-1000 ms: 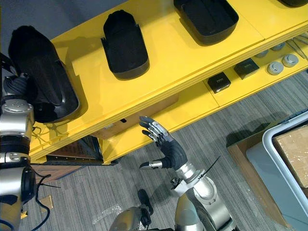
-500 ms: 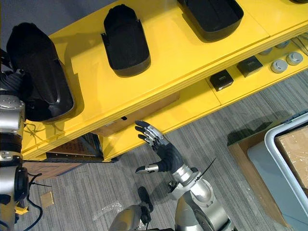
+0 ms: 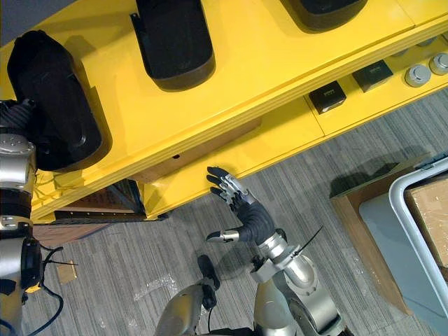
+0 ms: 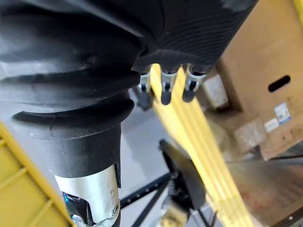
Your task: Walk over and take plastic housings, then place them on the shelf
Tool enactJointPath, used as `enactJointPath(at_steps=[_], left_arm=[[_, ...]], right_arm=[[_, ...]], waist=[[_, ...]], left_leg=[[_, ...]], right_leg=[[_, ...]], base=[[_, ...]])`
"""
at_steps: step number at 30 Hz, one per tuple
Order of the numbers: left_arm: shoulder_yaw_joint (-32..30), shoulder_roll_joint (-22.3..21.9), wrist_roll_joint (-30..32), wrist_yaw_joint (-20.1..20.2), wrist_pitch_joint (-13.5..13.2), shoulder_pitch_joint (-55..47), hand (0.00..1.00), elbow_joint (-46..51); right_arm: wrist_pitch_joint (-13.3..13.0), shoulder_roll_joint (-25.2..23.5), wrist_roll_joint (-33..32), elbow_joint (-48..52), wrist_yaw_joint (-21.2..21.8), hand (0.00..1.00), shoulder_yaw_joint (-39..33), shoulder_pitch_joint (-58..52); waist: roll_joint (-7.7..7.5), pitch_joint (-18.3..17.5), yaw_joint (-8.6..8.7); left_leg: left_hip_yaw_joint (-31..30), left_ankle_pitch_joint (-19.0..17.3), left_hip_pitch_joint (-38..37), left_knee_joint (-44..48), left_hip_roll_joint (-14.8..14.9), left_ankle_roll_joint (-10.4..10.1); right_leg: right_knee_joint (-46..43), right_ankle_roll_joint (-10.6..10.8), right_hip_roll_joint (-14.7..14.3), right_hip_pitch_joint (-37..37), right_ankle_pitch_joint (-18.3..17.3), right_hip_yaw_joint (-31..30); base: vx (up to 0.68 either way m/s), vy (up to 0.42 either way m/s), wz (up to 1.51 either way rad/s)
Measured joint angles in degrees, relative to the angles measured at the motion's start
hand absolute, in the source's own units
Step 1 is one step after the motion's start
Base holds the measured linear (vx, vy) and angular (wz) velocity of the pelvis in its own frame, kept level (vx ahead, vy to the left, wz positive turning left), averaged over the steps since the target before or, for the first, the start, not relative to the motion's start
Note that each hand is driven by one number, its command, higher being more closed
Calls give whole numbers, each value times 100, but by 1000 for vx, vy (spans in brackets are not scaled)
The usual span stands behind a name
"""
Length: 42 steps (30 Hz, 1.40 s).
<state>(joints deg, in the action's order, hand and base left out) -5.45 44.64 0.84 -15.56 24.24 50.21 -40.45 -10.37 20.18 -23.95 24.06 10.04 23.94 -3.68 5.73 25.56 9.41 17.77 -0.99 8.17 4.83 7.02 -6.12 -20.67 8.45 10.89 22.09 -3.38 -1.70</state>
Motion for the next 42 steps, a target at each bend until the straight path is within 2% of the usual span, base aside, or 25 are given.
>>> enactJointPath(at_steps=[4,5,8,12,14,15,16,17,18,19,20,21,23,25,26,28,29,31,32,33,35,37,39,40,42], left_arm=[[67,0,-52,-307,1,70,0,-45],[112,4,-56,-545,2,183,0,-127],[151,4,-76,-821,-53,253,0,-148],[172,3,-283,-1358,-331,322,0,-155],[172,4,-388,-1636,-546,333,0,-155],[173,4,-478,-1947,-854,375,0,-156],[171,5,-521,-2075,-1037,410,0,-157],[176,5,-556,-2263,-1350,469,0,-162],[178,6,-538,-2505,-1826,557,0,-149],[185,13,-516,-2719,-2435,627,0,-59],[214,13,-472,-2772,-2787,617,0,80],[339,3,-413,-2785,-3328,511,0,691],[419,-166,-184,-2674,-3945,-259,0,2401],[416,-753,-76,-2436,-4316,-1246,0,3753],[395,-1419,-23,-2192,-4474,-2291,0,4718],[395,-1923,17,-2091,-4546,-3126,0,5337],[390,-2513,132,-1993,-4538,-4010,0,5877],[374,-2900,462,-1966,-4533,-4674,0,6134],[361,-3077,459,-1923,-4534,-5008,0,6225],[292,-3411,297,-1751,-4527,-5498,0,6275],[285,-3721,50,-1636,-4504,-6019,0,6274],[328,-4080,-283,-1508,-4368,-6816,0,6163],[331,-4264,-320,-1468,-4274,-7337,0,5873],[335,-4345,-316,-1464,-4274,-7591,0,5606],[349,-4413,-290,-1421,-4289,-7861,0,5208]], right_arm=[[-18,0,0,-3,-64,0,-15,25],[-55,2,0,-8,-134,0,-21,28],[-66,-1,4,-33,-157,0,-18,27],[-67,-45,14,-274,-268,0,-23,-35],[-153,-47,57,-274,-275,0,-28,-102],[-267,-71,99,-275,-295,0,-35,-181],[-307,-78,144,-274,-317,0,-54,-214],[-363,-114,189,-275,-350,0,-103,-258],[-479,-155,229,-276,-376,0,-141,-314],[-612,-186,262,-284,-362,0,-201,-343],[-698,-204,290,-293,-346,0,-251,-337],[-843,-246,305,-314,-291,0,-368,-365],[-1035,-283,534,-397,-251,0,-537,-401],[-1192,-279,738,-428,-254,0,-720,-492],[-1247,-290,861,-428,-251,0,-835,-533],[-1297,-372,911,-426,-237,0,-942,-512],[-1346,-462,909,-426,-224,0,-1078,-491],[-1335,-486,916,-434,-189,0,-1206,-447],[-1325,-494,937,-463,-191,100,-1216,-384],[-1315,-525,1157,-611,-229,100,-1187,-234],[-1315,-613,1352,-898,-375,100,-1077,-75],[-1317,-769,1596,-1322,-644,100,-847,36],[-1317,-837,1671,-1602,-815,100,-703,129],[-1318,-849,1693,-1768,-968,100,-654,234],[-1321,-856,1664,-2014,-1131,100,-574,440]], waist=[[-36,23,-39],[-74,46,-73],[-114,68,-74],[-217,134,-47],[-224,130,-38],[-227,129,-11],[-244,120,-7],[-250,117,5],[-257,113,23],[-300,87,47],[-315,73,59],[-339,33,68],[-316,-323,104],[-227,-626,104],[-162,-954,67],[-135,-1154,31],[-116,-1354,-133],[-121,-1474,-316],[-123,-1499,-433],[-138,-1510,-595],[-177,-1545,-735],[-280,-1621,-989],[-379,-1681,-1115],[-444,-1718,-1253],[-546,-1783,-1342]], left_leg=[[11,-8,105,183,37,-11],[10,-9,99,185,54,-12],[11,-24,86,193,55,-33],[19,-36,-116,190,62,-46],[24,-91,-188,190,93,-86],[29,-121,-254,187,121,-98],[33,-121,-277,183,123,-98],[36,-124,-325,176,135,-102],[43,-130,-416,154,148,-110],[77,-133,-496,146,149,-109],[82,-134,-542,132,151,-109],[96,-133,-659,52,156,-108],[150,-127,-784,-144,150,-106],[145,-127,-1021,-281,141,-106],[89,-127,-1214,-337,132,-105],[-14,-127,-1323,-352,132,-105],[-173,-127,-1419,-359,145,-105],[-365,-127,-1431,-358,153,-105],[-509,-127,-1436,-359,152,-105],[-693,-127,-1450,-359,143,-105],[-885,-132,-1422,-363,133,-104],[-1071,-140,-1383,-444,128,-103],[-1251,-133,-1279,-454,110,-108],[-1305,-107,-1199,-461,109,-121],[-1451,-52,-1115,-483,93,-126]], right_leg=[[-11,-1,-6,-2,0,3],[-28,-2,-21,-5,-1,3],[-37,-2,-20,-19,0,-2],[3,-2,-32,-235,0,-14],[60,-3,-63,-325,0,-16],[139,-2,-96,-430,0,-24],[149,-2,-104,-452,0,-33],[182,-2,-120,-516,0,-35],[248,-1,-143,-620,3,-48],[274,1,-156,-681,4,-84],[308,5,-164,-734,8,-88],[388,17,-186,-847,51,-69],[607,22,-204,-956,134,-46],[868,57,-201,-1308,171,11],[1080,80,-187,-1607,185,85],[1243,87,-168,-1867,188,221],[1368,87,-157,-2101,188,416],[1478,87,-139,-2327,188,672],[1531,87,-126,-2459,188,828],[1608,88,-106,-2661,188,1034],[1707,91,-99,-2832,189,1264],[1901,93,-115,-3030,180,1550],[1950,83,-111,-3087,169,1750],[1964,39,-114,-3087,144,1809],[1971,33,-115,-3103,140,1935]], base=[[23,-15,6],[20,-31,1],[6,-10,0],[4,-8,-5],[-1,-9,-8],[2,0,-6],[1,-6,-5],[15,-12,-6],[21,-10,-13],[28,-5,-14],[37,1,-15],[35,2,-12],[111,31,-13],[178,61,-1],[158,53,12],[138,29,33],[142,18,52],[86,-4,63],[7,-13,85],[-30,-6,74],[-58,-12,63],[-80,-30,60],[-85,-31,49],[-78,-24,38],[-38,-20,32]])
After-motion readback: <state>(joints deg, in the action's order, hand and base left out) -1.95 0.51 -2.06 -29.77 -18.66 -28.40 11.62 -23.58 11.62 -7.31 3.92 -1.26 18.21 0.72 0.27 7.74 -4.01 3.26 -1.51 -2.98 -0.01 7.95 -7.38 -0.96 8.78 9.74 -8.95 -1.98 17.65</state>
